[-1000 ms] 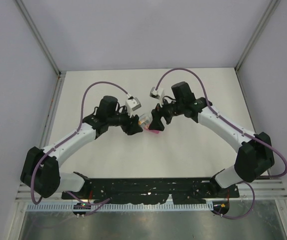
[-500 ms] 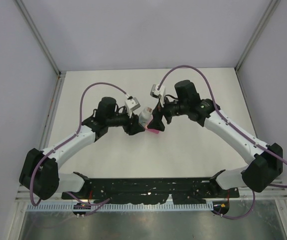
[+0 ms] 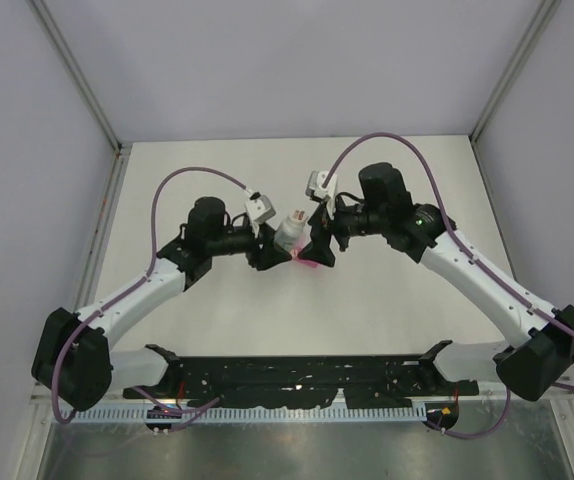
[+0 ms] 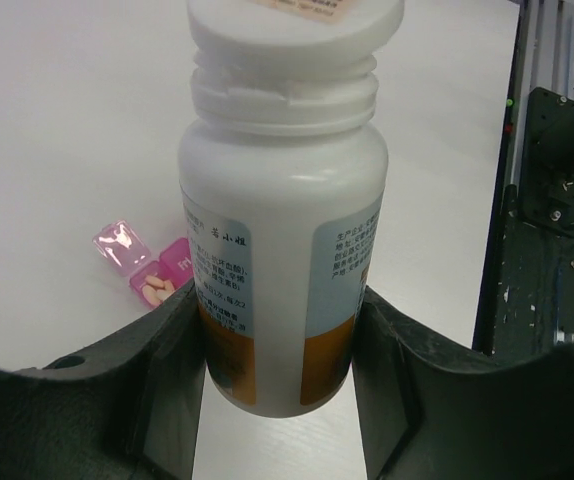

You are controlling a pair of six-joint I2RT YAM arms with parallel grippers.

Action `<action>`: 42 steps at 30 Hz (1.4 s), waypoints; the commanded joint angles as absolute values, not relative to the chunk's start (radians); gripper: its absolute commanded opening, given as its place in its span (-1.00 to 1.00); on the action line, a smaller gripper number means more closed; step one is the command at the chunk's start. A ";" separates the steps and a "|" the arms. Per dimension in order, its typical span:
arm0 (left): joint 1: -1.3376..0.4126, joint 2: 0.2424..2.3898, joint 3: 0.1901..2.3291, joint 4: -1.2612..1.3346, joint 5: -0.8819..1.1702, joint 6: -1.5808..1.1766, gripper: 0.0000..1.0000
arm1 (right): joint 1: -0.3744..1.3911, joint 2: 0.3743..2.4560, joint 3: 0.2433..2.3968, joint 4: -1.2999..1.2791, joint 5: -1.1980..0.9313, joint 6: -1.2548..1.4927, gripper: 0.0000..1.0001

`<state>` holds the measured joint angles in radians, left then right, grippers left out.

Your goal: Sort the pills into containers

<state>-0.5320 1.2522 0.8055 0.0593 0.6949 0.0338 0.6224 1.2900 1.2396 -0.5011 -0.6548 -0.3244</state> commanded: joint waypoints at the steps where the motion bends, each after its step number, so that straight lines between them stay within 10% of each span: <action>1: -0.532 1.186 0.784 0.204 0.779 0.014 -1.00 | 0.630 1.215 1.252 -0.518 -0.597 -0.383 0.78; 23: -0.523 1.081 0.851 0.238 1.222 -0.201 -1.00 | 0.664 1.074 1.429 -0.670 -0.621 -0.575 0.77; 42: -0.523 1.123 0.903 0.399 1.289 -0.503 -1.00 | 0.939 1.111 1.600 -0.736 -0.273 -0.768 0.29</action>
<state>-0.5278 1.1183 0.8883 0.3408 1.2625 -0.4587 0.8967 1.0969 1.5345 -0.7422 -0.3889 -0.7113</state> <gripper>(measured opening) 0.556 0.664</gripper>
